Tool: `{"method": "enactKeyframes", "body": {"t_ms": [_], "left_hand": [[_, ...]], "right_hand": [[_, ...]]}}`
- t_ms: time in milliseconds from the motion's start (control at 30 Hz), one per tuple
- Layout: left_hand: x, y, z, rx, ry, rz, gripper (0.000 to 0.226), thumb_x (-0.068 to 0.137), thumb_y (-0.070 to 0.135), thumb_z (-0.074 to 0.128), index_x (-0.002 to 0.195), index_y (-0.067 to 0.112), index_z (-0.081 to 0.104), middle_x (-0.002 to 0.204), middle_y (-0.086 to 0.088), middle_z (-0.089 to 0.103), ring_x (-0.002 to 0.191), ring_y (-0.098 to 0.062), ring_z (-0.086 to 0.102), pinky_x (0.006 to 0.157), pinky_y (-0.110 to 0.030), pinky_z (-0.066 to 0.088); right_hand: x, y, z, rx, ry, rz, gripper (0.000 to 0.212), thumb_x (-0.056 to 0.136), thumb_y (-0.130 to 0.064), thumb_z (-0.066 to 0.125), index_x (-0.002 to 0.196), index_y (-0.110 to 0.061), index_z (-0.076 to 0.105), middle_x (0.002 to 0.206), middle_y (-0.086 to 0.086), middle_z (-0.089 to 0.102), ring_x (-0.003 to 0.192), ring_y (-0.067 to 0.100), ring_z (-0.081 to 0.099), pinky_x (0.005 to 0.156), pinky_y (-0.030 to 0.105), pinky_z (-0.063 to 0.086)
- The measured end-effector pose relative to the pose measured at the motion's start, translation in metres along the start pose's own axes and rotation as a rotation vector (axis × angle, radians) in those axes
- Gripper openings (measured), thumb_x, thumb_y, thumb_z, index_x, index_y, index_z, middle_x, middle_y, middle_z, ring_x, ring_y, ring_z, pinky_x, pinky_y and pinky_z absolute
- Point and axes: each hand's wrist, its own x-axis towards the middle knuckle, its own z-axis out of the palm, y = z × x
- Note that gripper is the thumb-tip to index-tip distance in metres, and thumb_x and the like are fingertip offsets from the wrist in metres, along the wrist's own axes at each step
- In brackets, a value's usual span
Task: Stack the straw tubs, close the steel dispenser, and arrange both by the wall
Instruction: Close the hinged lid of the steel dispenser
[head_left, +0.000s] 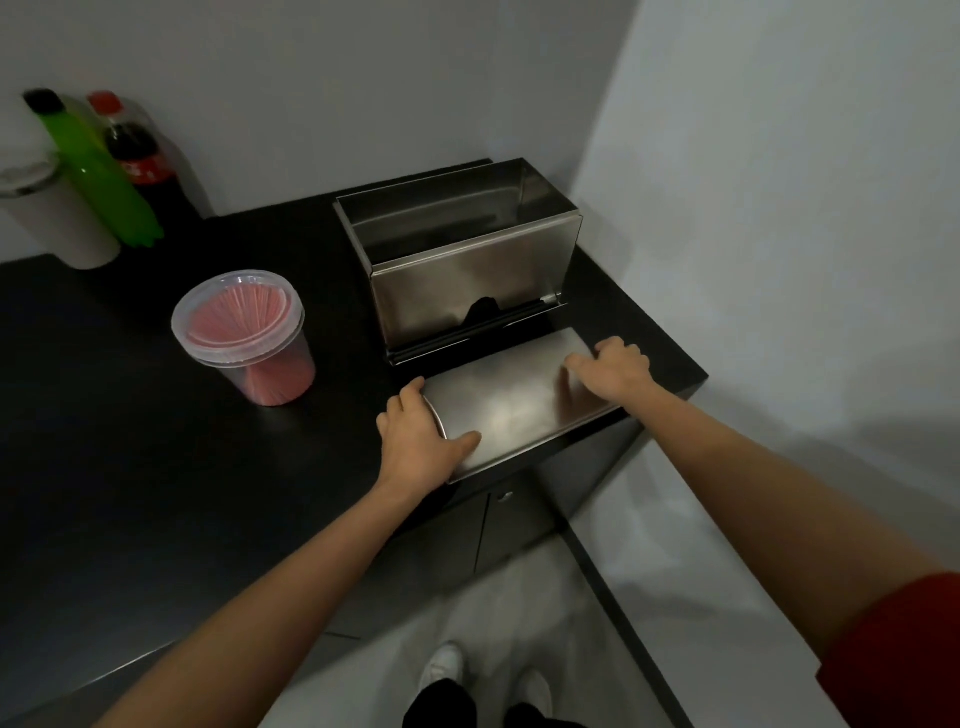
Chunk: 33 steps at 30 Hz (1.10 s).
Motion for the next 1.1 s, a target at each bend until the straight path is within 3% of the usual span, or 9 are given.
{"method": "enactKeyframes", "body": {"t_ms": [200, 433, 733, 867, 967, 1000, 1033, 1100], "left_hand": [[-0.004, -0.003, 0.0, 0.0, 0.022, 0.017, 0.097, 0.07, 0.036, 0.079, 0.146, 0.014, 0.023, 0.144, -0.01, 0.036, 0.133, -0.03, 0.027, 0.108, -0.041, 0.031], [-0.004, -0.004, 0.003, -0.022, 0.036, 0.02, 0.096, 0.07, 0.035, 0.08, 0.145, 0.016, 0.024, 0.144, -0.009, 0.036, 0.134, -0.03, 0.026, 0.109, -0.042, 0.03], [0.0, -0.001, 0.011, -0.007, 0.078, 0.017, 0.092, 0.07, 0.039, 0.078, 0.144, 0.017, 0.028, 0.139, -0.01, 0.04, 0.129, -0.029, 0.029, 0.104, -0.036, 0.03], [0.0, 0.0, 0.014, -0.009, 0.099, 0.008, 0.088, 0.074, 0.041, 0.073, 0.145, 0.017, 0.027, 0.137, -0.011, 0.04, 0.128, -0.03, 0.028, 0.102, -0.035, 0.03], [0.001, 0.0, 0.014, -0.009, 0.1, 0.0, 0.085, 0.076, 0.042, 0.071, 0.145, 0.017, 0.026, 0.139, -0.011, 0.039, 0.129, -0.031, 0.028, 0.103, -0.037, 0.03], [0.001, 0.0, 0.014, -0.01, 0.098, -0.002, 0.085, 0.077, 0.042, 0.07, 0.145, 0.018, 0.026, 0.139, -0.011, 0.039, 0.129, -0.031, 0.028, 0.103, -0.038, 0.03], [0.001, 0.0, 0.013, -0.011, 0.096, -0.004, 0.084, 0.078, 0.043, 0.069, 0.145, 0.018, 0.026, 0.14, -0.011, 0.039, 0.129, -0.032, 0.028, 0.103, -0.038, 0.03], [0.001, -0.001, 0.012, -0.015, 0.088, -0.002, 0.082, 0.079, 0.044, 0.068, 0.145, 0.018, 0.026, 0.14, -0.011, 0.039, 0.129, -0.032, 0.029, 0.103, -0.038, 0.03]], "right_hand": [[0.01, 0.0, -0.001, 0.166, -0.002, 0.095, 0.067, 0.086, -0.053, 0.043, 0.129, -0.002, 0.048, 0.135, 0.022, 0.048, 0.125, 0.039, 0.041, 0.104, 0.043, 0.036], [0.015, 0.003, -0.007, 0.445, -0.057, 0.154, 0.065, 0.083, -0.051, 0.048, 0.125, -0.002, 0.052, 0.124, 0.019, 0.058, 0.112, 0.037, 0.055, 0.1, 0.047, 0.045], [0.013, 0.01, -0.004, 0.387, -0.02, 0.185, 0.058, 0.094, -0.043, 0.038, 0.133, 0.0, 0.043, 0.137, 0.02, 0.045, 0.122, 0.036, 0.044, 0.105, 0.041, 0.035], [0.013, 0.015, -0.006, 0.487, -0.055, 0.199, 0.05, 0.097, -0.038, 0.038, 0.129, -0.001, 0.047, 0.129, 0.017, 0.051, 0.115, 0.032, 0.049, 0.092, 0.035, 0.037], [0.008, 0.022, -0.011, 0.677, -0.127, 0.245, 0.032, 0.096, -0.035, 0.043, 0.095, -0.008, 0.059, 0.096, 0.009, 0.061, 0.081, 0.022, 0.058, 0.066, 0.03, 0.044], [0.006, 0.025, -0.013, 0.739, -0.16, 0.264, 0.03, 0.096, -0.034, 0.043, 0.092, -0.01, 0.06, 0.089, 0.009, 0.062, 0.075, 0.022, 0.058, 0.059, 0.029, 0.044], [0.003, 0.027, -0.015, 0.794, -0.19, 0.274, 0.029, 0.095, -0.034, 0.044, 0.096, -0.01, 0.061, 0.089, 0.01, 0.064, 0.075, 0.024, 0.061, 0.059, 0.03, 0.047], [-0.001, 0.033, -0.017, 0.859, -0.224, 0.286, 0.032, 0.094, -0.034, 0.044, 0.107, -0.011, 0.061, 0.104, 0.015, 0.066, 0.09, 0.031, 0.064, 0.076, 0.038, 0.054]]}}
